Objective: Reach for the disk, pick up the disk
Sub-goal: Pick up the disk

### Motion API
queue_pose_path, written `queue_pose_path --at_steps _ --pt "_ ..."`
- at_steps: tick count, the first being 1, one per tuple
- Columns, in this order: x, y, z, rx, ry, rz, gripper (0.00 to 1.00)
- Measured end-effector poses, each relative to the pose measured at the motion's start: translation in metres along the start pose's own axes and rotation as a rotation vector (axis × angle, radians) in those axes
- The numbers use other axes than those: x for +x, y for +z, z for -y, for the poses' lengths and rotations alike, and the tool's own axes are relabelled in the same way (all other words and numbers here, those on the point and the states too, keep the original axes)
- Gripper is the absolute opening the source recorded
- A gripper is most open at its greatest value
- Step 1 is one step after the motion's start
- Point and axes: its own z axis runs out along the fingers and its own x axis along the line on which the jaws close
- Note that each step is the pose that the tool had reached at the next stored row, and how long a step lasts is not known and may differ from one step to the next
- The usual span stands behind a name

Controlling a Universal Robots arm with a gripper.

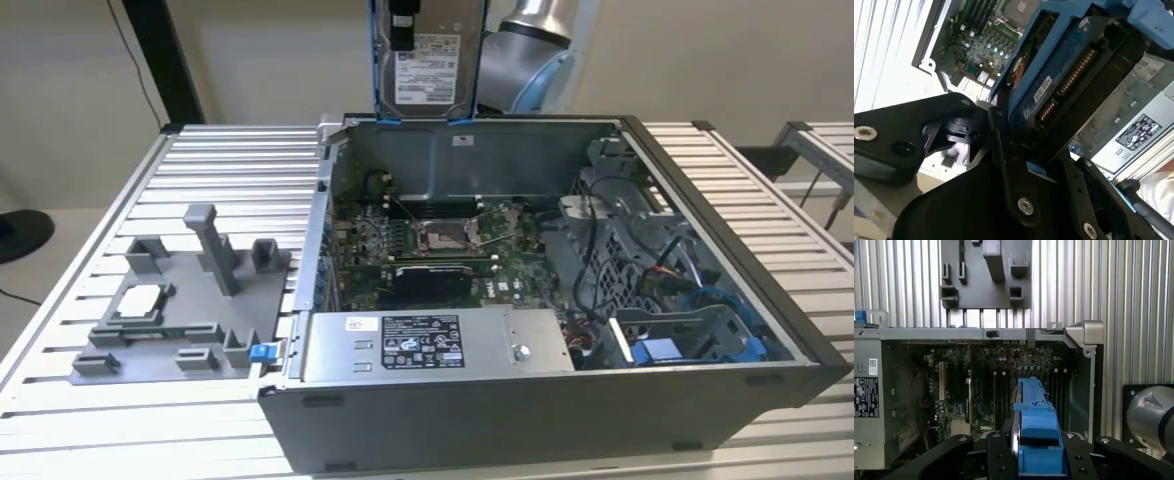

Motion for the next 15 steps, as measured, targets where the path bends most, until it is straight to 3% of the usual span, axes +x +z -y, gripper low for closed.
queue_pose_path --at_steps 15 --pt "-0.0018 -0.0009 0.068 -0.0005 0.0 -0.0001 0.0"
